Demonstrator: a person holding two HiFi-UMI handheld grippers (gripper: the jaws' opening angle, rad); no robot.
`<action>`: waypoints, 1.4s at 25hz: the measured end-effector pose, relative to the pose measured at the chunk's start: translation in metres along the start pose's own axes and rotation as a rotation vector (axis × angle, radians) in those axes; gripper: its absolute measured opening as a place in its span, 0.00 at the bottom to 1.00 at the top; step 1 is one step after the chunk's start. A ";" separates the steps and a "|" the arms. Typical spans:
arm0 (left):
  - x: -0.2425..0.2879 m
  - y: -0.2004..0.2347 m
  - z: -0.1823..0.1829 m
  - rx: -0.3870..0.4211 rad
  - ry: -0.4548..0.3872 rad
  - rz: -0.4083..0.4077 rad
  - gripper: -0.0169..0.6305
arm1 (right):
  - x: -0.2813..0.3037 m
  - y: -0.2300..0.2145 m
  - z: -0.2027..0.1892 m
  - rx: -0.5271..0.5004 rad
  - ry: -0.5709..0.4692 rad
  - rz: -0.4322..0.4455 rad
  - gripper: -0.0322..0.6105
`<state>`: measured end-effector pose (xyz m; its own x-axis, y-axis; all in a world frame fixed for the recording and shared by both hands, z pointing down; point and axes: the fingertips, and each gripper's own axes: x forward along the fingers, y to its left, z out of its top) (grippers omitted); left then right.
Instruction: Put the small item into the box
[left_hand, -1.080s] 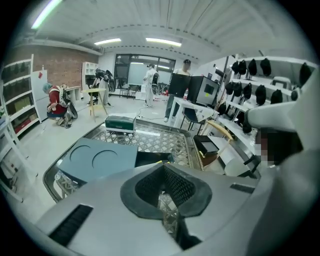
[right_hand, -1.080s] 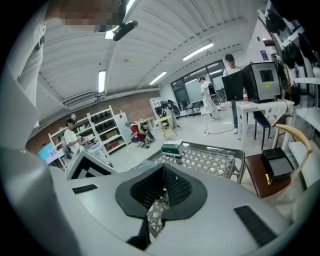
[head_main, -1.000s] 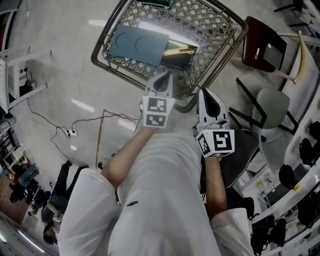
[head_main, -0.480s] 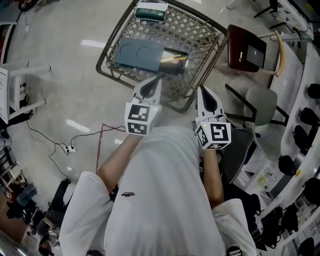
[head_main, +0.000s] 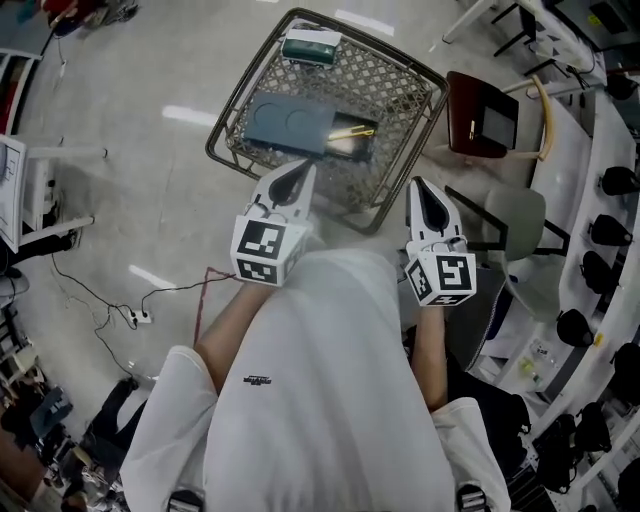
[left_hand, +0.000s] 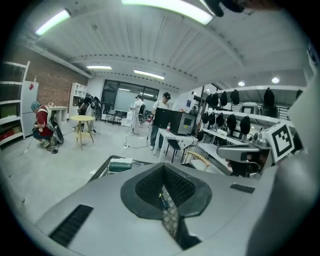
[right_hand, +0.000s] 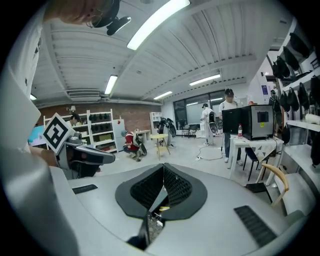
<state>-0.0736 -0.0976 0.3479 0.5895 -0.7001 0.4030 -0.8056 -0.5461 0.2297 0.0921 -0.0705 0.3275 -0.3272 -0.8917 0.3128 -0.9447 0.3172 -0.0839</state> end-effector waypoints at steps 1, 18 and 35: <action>-0.007 0.000 0.002 -0.005 -0.009 -0.002 0.03 | -0.005 0.002 0.006 -0.005 -0.009 -0.004 0.05; -0.062 0.002 0.027 0.058 -0.107 0.015 0.03 | -0.036 0.044 0.038 -0.096 -0.072 -0.022 0.05; -0.066 -0.003 0.040 0.058 -0.148 -0.012 0.03 | -0.034 0.048 0.035 -0.115 -0.066 -0.051 0.05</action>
<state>-0.1076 -0.0677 0.2854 0.6049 -0.7509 0.2649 -0.7961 -0.5776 0.1807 0.0569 -0.0362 0.2794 -0.2829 -0.9259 0.2505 -0.9524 0.3020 0.0408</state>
